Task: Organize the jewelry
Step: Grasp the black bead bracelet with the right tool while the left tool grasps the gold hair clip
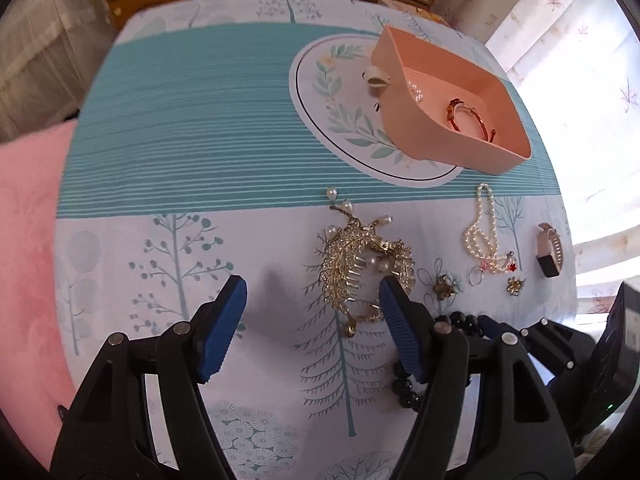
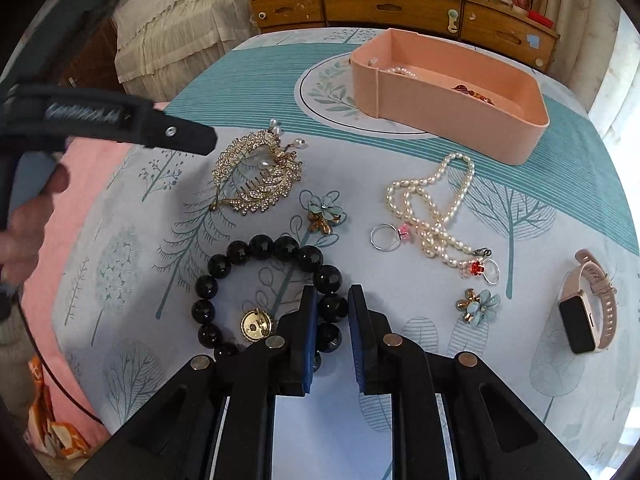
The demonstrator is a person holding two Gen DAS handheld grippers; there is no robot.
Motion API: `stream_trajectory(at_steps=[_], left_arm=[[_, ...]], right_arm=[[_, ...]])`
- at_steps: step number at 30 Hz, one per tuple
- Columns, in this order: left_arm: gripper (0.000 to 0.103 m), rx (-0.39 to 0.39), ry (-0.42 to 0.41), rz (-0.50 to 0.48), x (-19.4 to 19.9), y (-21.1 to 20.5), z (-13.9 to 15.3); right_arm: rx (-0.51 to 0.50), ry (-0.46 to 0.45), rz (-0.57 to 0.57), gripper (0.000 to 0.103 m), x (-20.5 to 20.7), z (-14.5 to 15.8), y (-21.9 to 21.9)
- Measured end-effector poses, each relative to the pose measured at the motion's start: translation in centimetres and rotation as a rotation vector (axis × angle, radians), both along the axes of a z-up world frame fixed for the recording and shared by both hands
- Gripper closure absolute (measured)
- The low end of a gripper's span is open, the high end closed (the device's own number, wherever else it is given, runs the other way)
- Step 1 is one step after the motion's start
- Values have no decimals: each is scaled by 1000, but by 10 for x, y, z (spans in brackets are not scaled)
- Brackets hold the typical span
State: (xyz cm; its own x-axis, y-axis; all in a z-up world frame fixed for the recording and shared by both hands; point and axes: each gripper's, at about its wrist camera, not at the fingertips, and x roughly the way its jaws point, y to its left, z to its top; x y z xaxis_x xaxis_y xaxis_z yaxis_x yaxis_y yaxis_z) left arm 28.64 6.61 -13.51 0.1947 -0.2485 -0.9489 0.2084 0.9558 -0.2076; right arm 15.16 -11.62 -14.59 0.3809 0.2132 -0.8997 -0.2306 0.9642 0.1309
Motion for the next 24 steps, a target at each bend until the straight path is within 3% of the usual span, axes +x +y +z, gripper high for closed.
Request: stream_trajectory(at_steps=[13,24], left_arm=[[37,-4,53,-15,15,-7,-16],[37,78,45,-58,18,-28,-21]], right_arm=[[34,-5,2,88,-3,0,-8],[41,-3,-5,88,-4,0,-9]])
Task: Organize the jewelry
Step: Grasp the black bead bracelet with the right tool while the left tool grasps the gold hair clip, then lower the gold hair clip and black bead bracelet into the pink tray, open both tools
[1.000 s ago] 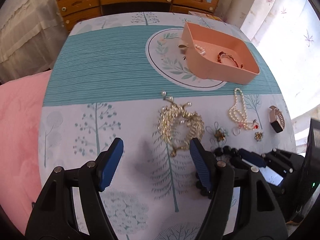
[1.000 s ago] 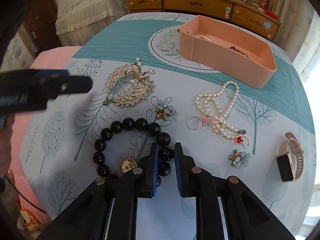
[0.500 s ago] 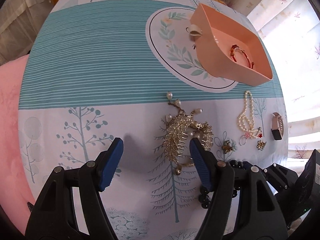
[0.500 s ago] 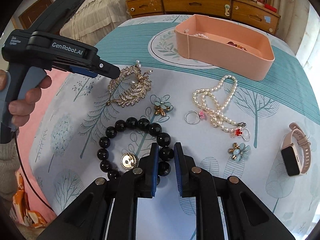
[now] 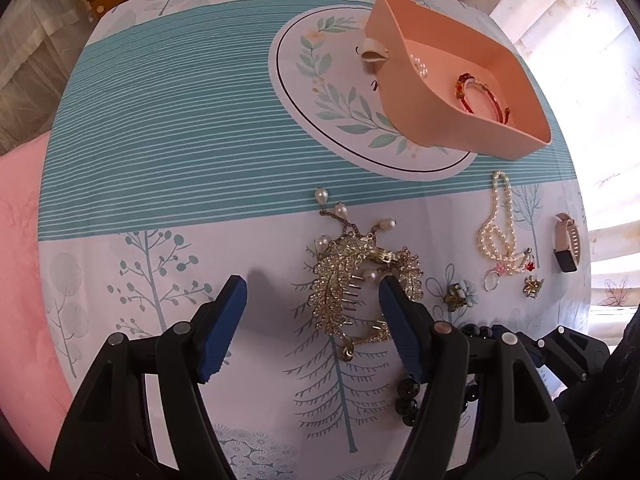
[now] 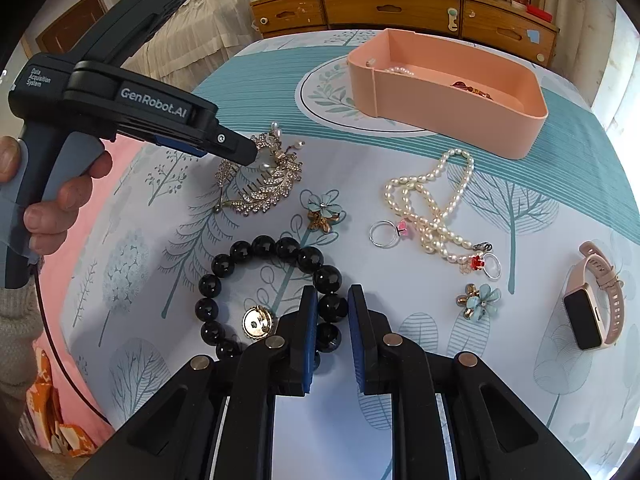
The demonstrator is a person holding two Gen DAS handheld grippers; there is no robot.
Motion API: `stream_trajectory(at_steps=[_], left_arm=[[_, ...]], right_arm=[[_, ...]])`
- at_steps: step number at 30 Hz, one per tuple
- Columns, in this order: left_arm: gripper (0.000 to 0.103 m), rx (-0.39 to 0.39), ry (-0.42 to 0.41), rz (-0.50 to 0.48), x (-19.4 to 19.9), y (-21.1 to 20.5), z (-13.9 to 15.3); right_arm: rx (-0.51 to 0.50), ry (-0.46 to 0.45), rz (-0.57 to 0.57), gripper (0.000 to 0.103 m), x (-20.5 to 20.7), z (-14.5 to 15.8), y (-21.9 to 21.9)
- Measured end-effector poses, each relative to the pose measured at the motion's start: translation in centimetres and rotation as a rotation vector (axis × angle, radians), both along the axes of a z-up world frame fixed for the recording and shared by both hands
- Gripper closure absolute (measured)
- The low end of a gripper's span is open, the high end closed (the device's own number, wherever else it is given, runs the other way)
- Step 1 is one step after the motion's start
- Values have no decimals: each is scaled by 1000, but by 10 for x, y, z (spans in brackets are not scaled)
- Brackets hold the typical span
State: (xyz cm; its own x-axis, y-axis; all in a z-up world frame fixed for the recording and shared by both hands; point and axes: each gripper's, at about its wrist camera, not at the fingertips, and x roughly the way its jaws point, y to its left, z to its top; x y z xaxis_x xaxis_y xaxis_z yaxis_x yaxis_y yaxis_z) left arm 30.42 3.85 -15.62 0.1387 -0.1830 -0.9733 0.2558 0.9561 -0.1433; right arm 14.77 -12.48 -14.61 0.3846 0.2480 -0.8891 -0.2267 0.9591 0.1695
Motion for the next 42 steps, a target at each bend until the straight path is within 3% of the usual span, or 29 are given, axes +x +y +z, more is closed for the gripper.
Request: stream_trajectory(at_steps=[3,5,8,12,14,25,34,38,42], left_arm=[[39,27,-10,-10,1,-6,-1],[51,49,-7,-17,1,-10,-3],[60,82,0,-21,2,-16,-7],[62,121,-2,-29,3,-23,-9],[80,123,-4,-28,4,-25,-7],[81,84,19,39,9,-18,-3],[81,62,-43,41,-3,-19,34],[81,51,-90,32,-15,-12,64],[81,41,-133,24,-16,-20,89]], right_arm=[[2,0,0,88,0,0,-1],[4,0,-1,88,0,0,-1],[12,1,-3,88,0,0,-1],[22,2,-7,88,0,0,-3],[26,2,-7,88,0,0,-3],[47,4,-10,88,0,-1,-7],[67,21,-25,88,0,2,-11],[89,-22,-32,88,-3,24,-17],[106,-107,-39,88,-3,65,-26]])
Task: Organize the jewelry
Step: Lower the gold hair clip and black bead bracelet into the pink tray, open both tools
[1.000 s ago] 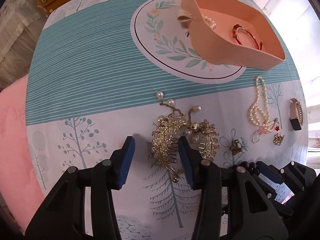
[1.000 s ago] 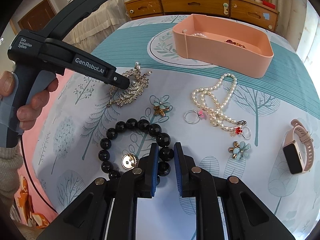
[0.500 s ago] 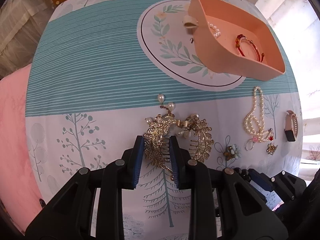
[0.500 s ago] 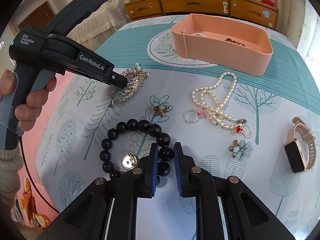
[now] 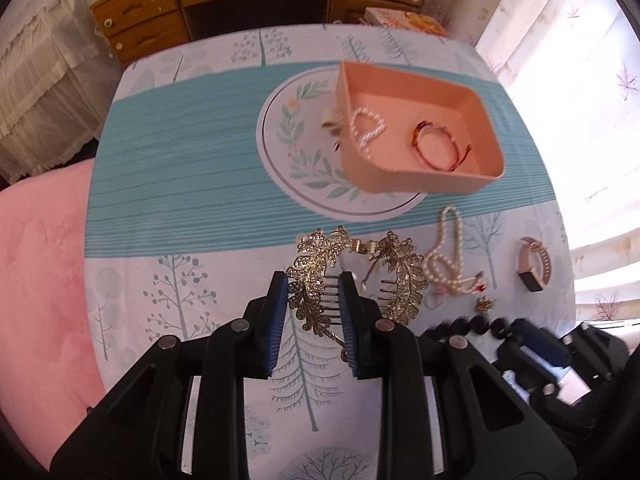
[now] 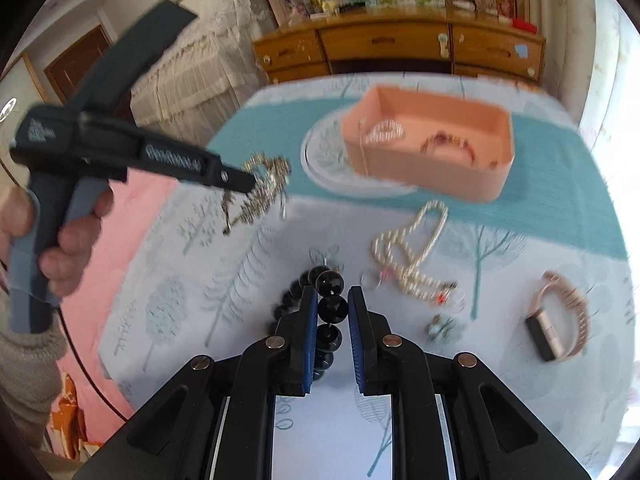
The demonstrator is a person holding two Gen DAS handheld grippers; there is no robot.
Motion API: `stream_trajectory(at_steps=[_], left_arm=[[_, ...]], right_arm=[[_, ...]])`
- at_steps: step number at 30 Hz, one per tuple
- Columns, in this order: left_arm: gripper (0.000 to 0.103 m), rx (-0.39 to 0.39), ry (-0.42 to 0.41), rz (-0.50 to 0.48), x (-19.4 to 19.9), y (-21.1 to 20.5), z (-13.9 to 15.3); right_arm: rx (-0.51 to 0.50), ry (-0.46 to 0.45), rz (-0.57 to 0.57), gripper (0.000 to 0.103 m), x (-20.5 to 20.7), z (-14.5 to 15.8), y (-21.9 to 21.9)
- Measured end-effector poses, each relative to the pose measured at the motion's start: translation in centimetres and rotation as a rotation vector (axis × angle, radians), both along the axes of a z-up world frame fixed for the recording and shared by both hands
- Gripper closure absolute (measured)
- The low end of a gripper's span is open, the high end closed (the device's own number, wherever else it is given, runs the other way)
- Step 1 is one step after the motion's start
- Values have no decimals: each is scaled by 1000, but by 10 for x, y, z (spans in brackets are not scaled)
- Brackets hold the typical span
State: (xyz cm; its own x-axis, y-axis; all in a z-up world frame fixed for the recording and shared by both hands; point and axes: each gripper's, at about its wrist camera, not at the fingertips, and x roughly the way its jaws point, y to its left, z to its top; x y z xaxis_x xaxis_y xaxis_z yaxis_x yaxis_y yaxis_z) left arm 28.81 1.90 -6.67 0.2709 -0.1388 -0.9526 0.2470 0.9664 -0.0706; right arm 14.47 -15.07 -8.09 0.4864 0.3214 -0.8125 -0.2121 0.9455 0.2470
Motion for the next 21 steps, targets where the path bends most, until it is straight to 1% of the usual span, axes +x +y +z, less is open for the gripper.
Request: stream_trajectory(at_steps=[2,5,9,12,15,17,19,21], left_arm=[[81,-4,-24,-2,3,-11,15],[81,-13,-40,8,15,-30,24],[81,-52,-58,57,44,-50,26],[81,-89,-88,91,67,-65,24],[81,-89,-105,107,86,-85,14],[81,-81,-112,110,97,-96,3],[80,-58,-124,111,105,-106,-10],[80,-36,-119,106,113,-113,-25]], right_arm=[[-10,-56,-12,88,2,26,-6],[-58,-137,-52,88,12,60,-18],[-88,-194,-132,88,36,91,-40],[-75,-201,-193,88,60,102,-57],[-55,-202,-255,88,87,104,-73],[-37,-192,-285,88,103,102,-84],[-21,-175,-313,88,121,98,-96],[-16,-162,-332,88,137,93,-105]])
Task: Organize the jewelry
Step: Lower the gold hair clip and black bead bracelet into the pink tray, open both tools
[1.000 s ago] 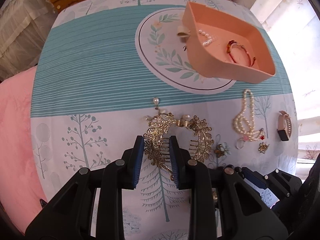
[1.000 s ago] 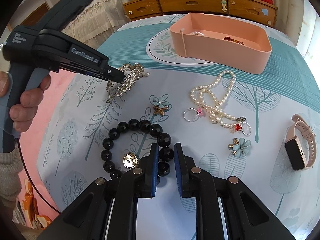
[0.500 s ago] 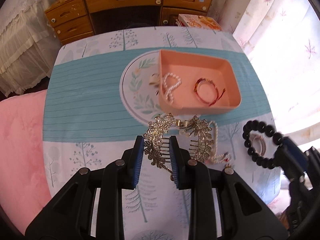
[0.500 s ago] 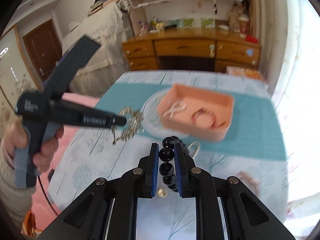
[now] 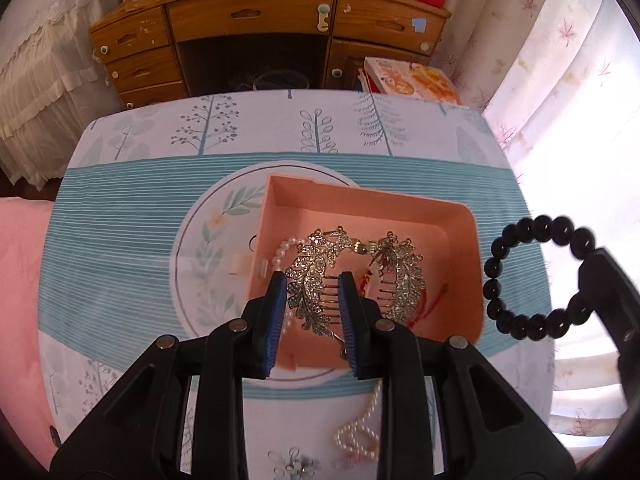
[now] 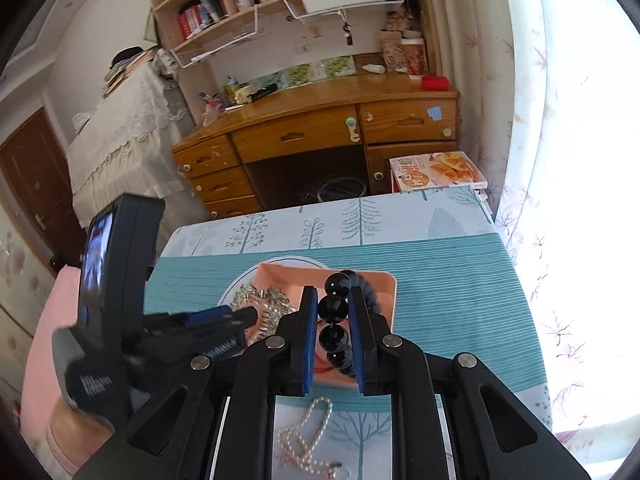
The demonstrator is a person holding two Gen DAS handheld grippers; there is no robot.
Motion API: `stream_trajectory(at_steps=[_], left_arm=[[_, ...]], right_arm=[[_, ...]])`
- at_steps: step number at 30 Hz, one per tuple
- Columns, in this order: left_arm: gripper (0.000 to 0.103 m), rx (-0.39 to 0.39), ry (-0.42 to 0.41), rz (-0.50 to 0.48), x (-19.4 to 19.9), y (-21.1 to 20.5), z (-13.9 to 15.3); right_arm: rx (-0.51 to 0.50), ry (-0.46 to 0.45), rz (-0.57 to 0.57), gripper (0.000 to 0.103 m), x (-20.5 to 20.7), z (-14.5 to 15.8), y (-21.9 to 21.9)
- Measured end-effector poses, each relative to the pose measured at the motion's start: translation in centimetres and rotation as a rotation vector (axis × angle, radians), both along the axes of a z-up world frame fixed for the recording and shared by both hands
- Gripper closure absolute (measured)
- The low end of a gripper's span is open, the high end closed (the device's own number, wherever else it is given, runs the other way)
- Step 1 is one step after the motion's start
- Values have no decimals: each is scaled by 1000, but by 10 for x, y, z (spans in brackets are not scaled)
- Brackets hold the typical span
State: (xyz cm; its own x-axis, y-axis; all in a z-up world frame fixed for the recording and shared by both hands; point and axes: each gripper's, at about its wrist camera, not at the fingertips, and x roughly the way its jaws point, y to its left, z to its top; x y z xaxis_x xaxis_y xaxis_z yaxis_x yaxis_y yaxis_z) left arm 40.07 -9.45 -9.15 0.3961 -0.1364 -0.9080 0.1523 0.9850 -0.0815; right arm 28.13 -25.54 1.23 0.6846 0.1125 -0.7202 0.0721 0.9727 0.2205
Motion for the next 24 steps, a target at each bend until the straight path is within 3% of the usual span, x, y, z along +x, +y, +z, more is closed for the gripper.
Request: stream_trajectory(at_steps=[6,12,15,20,24], left_arm=[[78,-40,89,-46,9,-5,-28],[78,-71,12,0,-15,25,-15],[78,-77,-11,35,-33,47,-11],[78,-158,-15,85,-67,94,-16],[78,-128,-39,117,-97,123,-22]], right_arm=[[32,35,-19,88,39,-27,-11],[28,46,-23,88,56,-49,-7],[-11,47,-37,88,58,-55,-1],[-104,62,-64,88,71,-69,10],[-149,73,-95,88,77,-77,13]])
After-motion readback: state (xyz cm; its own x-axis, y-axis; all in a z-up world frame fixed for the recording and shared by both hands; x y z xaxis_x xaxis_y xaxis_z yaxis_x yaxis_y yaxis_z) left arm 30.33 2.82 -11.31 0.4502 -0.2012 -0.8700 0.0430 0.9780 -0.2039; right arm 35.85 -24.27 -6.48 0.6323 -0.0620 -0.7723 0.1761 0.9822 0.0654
